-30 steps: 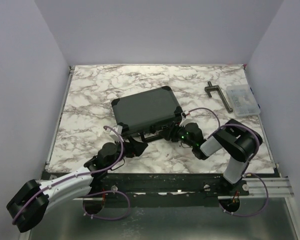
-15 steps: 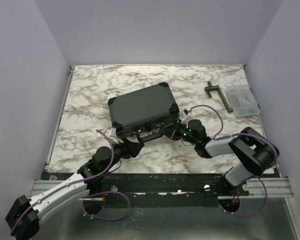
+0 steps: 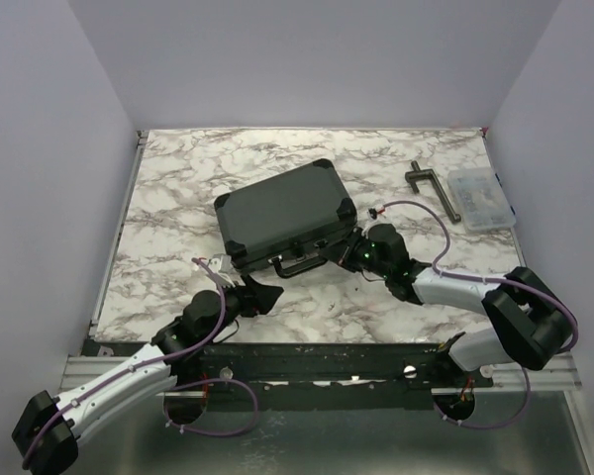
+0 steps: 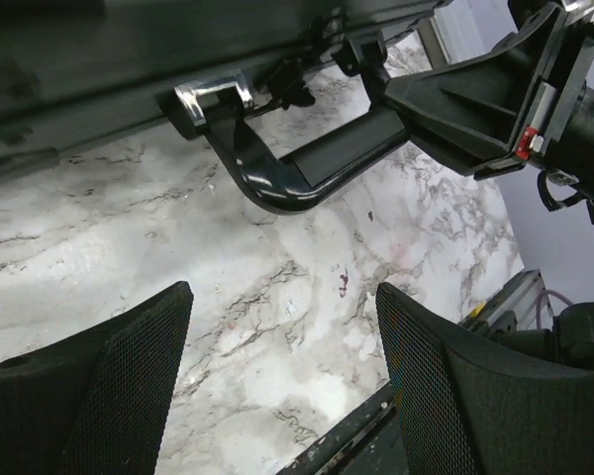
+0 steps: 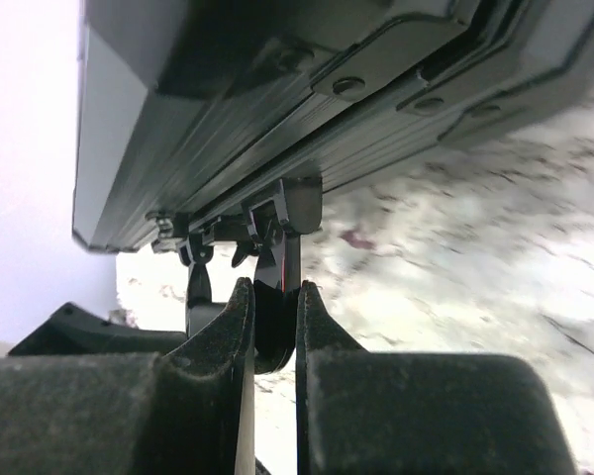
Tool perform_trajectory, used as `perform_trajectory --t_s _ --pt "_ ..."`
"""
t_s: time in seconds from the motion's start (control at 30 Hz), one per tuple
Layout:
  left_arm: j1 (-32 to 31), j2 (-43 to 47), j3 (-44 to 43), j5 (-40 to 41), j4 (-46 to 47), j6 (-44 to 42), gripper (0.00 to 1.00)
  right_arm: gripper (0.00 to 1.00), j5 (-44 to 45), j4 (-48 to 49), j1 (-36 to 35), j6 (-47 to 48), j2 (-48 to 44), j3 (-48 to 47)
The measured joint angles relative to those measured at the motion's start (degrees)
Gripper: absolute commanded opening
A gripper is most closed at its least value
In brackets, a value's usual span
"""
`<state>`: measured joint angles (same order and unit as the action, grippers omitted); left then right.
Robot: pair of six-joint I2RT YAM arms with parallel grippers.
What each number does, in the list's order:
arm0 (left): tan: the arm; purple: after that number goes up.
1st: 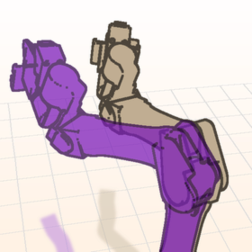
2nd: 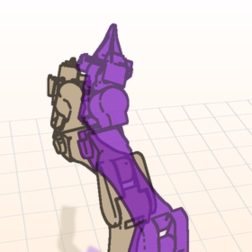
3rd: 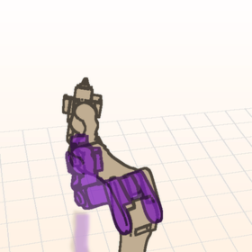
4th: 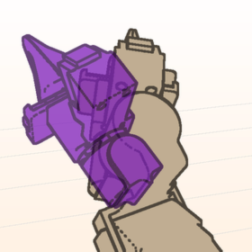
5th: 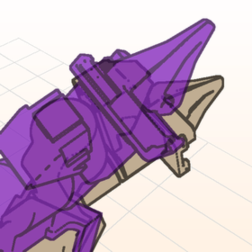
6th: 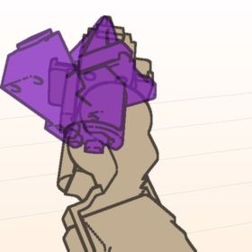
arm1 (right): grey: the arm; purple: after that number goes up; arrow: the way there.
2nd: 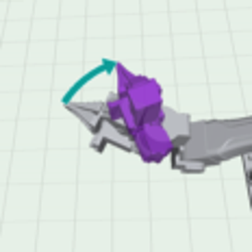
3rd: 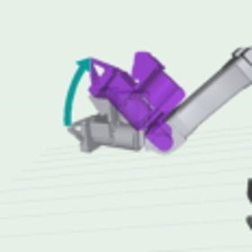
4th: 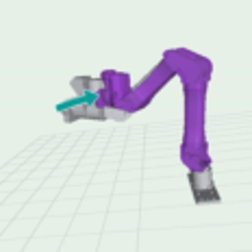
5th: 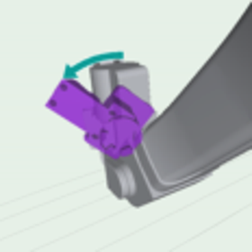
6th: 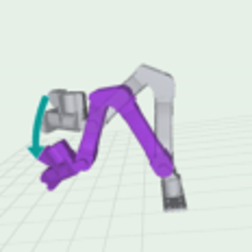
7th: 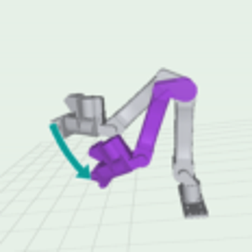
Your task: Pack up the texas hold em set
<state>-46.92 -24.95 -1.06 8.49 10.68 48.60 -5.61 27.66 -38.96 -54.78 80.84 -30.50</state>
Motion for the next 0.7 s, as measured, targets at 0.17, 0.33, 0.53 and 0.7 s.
perform_trajectory --t_s 0.17,0.33,0.53,0.7 --pt "0.02 0.00 -0.94 0.00 -2.36 -1.33 0.75 0.03 4.61 -2.54 0.00 -2.51 0.26 2.62" --pt "0.02 -0.07 -3.26 0.00 -4.76 -2.47 0.75 0.51 6.80 0.37 0.04 -3.74 3.21 2.80" --pt "0.02 -0.37 -7.63 0.61 -8.22 -4.39 0.75 0.59 7.82 0.15 -0.07 1.03 6.93 2.51" --pt "0.00 -3.54 -11.04 1.70 -9.11 -6.51 0.75 0.59 6.16 0.33 -0.07 3.48 5.77 2.51"
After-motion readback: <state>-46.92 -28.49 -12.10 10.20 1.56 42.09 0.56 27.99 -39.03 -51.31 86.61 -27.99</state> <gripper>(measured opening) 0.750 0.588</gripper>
